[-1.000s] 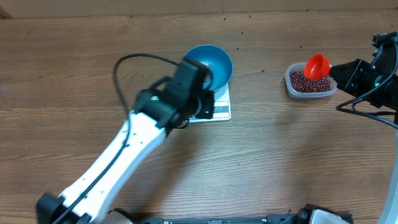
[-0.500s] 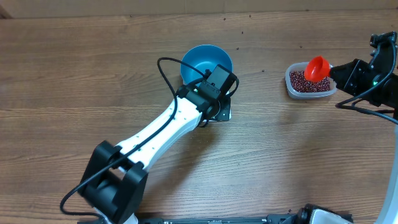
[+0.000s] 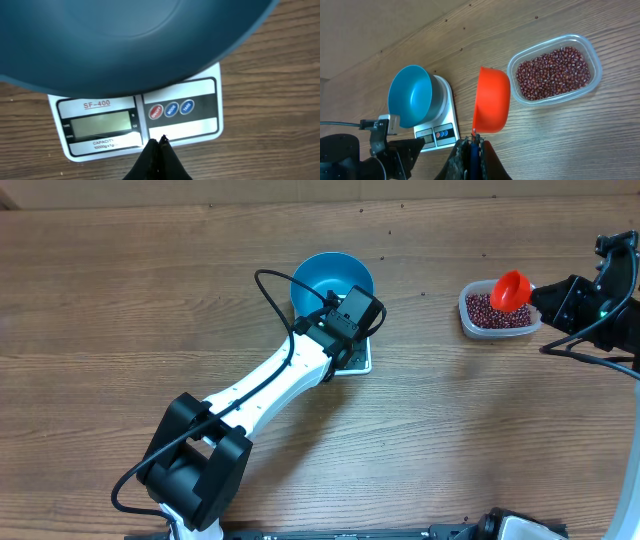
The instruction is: Scoop item into bowl and weigh 150g on scale
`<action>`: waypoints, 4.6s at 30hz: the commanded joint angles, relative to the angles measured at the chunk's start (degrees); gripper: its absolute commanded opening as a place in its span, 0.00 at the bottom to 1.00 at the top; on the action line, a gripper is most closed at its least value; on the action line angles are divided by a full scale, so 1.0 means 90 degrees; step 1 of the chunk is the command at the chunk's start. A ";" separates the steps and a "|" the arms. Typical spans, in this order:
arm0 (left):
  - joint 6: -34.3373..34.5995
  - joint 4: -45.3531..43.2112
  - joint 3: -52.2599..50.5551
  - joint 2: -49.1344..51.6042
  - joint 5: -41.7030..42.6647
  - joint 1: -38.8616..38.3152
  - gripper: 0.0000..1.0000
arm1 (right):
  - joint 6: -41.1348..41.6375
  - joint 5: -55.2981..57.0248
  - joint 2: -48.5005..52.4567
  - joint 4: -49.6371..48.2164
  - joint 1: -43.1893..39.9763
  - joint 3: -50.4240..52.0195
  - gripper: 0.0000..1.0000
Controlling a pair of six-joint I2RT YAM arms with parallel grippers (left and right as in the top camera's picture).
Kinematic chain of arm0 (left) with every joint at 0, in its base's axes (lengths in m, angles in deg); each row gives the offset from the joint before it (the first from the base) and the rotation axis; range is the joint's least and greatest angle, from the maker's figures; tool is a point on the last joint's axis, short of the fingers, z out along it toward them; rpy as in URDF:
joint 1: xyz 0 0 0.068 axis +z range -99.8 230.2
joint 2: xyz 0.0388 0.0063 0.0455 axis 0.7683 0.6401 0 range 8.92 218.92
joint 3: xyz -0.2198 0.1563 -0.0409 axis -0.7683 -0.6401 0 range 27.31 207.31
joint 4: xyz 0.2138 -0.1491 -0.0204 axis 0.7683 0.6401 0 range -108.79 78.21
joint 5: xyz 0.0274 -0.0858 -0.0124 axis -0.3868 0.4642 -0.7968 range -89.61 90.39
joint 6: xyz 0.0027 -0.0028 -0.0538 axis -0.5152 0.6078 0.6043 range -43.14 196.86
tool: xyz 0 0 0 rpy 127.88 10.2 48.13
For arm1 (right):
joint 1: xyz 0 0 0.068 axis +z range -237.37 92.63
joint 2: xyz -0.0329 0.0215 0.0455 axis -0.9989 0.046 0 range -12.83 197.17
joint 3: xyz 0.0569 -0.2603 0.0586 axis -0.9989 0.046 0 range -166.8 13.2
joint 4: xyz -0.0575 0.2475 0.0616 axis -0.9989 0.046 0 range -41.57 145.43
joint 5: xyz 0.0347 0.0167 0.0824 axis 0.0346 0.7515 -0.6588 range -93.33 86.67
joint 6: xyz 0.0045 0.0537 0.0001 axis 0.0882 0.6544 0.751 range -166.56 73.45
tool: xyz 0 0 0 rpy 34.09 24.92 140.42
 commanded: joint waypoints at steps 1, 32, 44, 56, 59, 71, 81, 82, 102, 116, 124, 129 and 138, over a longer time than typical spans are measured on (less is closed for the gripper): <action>0.0104 -0.0049 0.0131 0.0112 -0.0240 -0.0073 0.04 | -0.0053 0.0005 -0.0002 -0.0024 -0.0024 -0.0129 0.04; 0.0104 -0.0444 0.0100 0.0772 -0.0901 -0.0304 0.04 | -0.0051 0.0002 -0.0002 0.0073 -0.0024 -0.0129 0.04; 0.0104 -0.0481 0.0087 0.0777 -0.0908 -0.0304 0.04 | -0.0051 0.0002 -0.0002 0.0073 -0.0024 -0.0126 0.04; 0.0104 -0.0780 -0.0163 0.0777 -0.0908 -0.0301 0.04 | -0.0051 0.0002 -0.0002 0.0073 -0.0024 -0.0126 0.04; 0.0102 -0.0780 -0.0163 0.0777 -0.0908 -0.0291 0.04 | -0.0051 0.0002 -0.0002 0.0073 -0.0024 -0.0129 0.04; 0.0104 -0.0784 -0.0172 0.1008 -0.0908 -0.0291 0.04 | -0.0053 0.0005 -0.0002 0.0117 -0.0024 -0.0129 0.04; 0.0104 -0.0809 -0.0172 0.1027 -0.0947 -0.0279 0.04 | -0.0053 0.0005 -0.0002 0.0117 -0.0024 -0.0126 0.03; 0.0104 -0.0809 -0.0172 0.1027 -0.0959 -0.0279 0.04 | -0.0053 0.0005 -0.0002 0.0117 -0.0024 -0.0126 0.04; 0.0107 -0.0799 -0.0172 0.1112 -0.0976 -0.0279 0.04 | -0.0053 0.0005 -0.0002 0.0117 -0.0024 -0.0129 0.04; 0.0107 -0.0784 -0.0172 0.1294 -0.0855 -0.0274 0.04 | -0.0051 0.0148 -0.0002 0.0170 -0.0024 -0.0129 0.04; 0.0323 -0.0729 -0.0170 0.1294 -0.0614 -0.0063 0.04 | -0.0051 0.0165 -0.0002 0.0187 -0.0024 -0.0126 0.04; 0.0321 -0.0707 -0.0170 0.1294 -0.0476 0.0017 0.04 | -0.0051 0.0165 -0.0002 0.0187 -0.0024 -0.0129 0.04; 0.0015 -0.0685 -0.0075 0.1175 -0.0119 -0.0002 0.04 | -0.0051 0.0165 -0.0002 0.0189 -0.0024 -0.0129 0.04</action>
